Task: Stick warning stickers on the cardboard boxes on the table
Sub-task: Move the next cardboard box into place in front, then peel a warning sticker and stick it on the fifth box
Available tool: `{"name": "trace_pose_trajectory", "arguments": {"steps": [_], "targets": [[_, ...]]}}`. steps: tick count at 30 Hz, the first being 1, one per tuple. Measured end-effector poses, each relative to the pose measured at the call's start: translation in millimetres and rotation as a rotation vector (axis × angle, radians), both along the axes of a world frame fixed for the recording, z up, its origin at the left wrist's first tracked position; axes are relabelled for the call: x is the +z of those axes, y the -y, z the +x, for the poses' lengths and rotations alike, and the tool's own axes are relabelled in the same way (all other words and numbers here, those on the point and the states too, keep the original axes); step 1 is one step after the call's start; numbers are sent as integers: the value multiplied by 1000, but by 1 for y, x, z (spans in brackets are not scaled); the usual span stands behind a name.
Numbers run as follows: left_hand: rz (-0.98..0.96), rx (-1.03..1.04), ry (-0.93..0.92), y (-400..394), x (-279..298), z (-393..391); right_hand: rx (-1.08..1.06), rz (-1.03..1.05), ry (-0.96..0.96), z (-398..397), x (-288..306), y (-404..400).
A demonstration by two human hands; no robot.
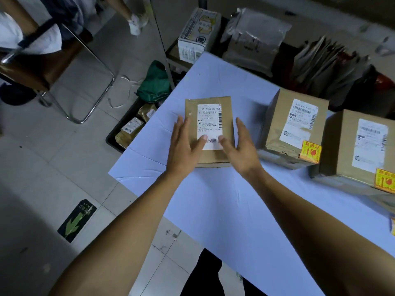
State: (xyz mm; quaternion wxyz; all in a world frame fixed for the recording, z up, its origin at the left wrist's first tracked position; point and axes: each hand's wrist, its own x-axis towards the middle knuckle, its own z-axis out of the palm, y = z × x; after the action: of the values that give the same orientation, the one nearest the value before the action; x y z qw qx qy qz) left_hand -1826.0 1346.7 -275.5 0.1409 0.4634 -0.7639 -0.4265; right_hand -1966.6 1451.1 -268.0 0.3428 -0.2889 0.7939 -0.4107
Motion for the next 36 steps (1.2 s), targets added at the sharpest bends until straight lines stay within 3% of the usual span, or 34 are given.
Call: {"name": "trace_pose_trajectory", "arguments": {"steps": [2, 4, 10, 17, 23, 36], "targets": [[276, 197, -77, 9, -1, -8, -192, -2, 301, -5, -6, 13], [487, 293, -144, 14, -9, -9, -226, -12, 429, -8, -16, 20], [575, 229, -261, 16, -30, -8, -128, -82, 590, -12, -38, 22], [592, 243, -294, 3, -10, -10, -133, -112, 597, -12, -30, 15], [574, 212, -405, -22, 40, -13, -143, -195, 551, -12, 24, -15], [535, -108, -482, -159, 114, -71, -272, -396, 378, -38, 113, -188]]}}
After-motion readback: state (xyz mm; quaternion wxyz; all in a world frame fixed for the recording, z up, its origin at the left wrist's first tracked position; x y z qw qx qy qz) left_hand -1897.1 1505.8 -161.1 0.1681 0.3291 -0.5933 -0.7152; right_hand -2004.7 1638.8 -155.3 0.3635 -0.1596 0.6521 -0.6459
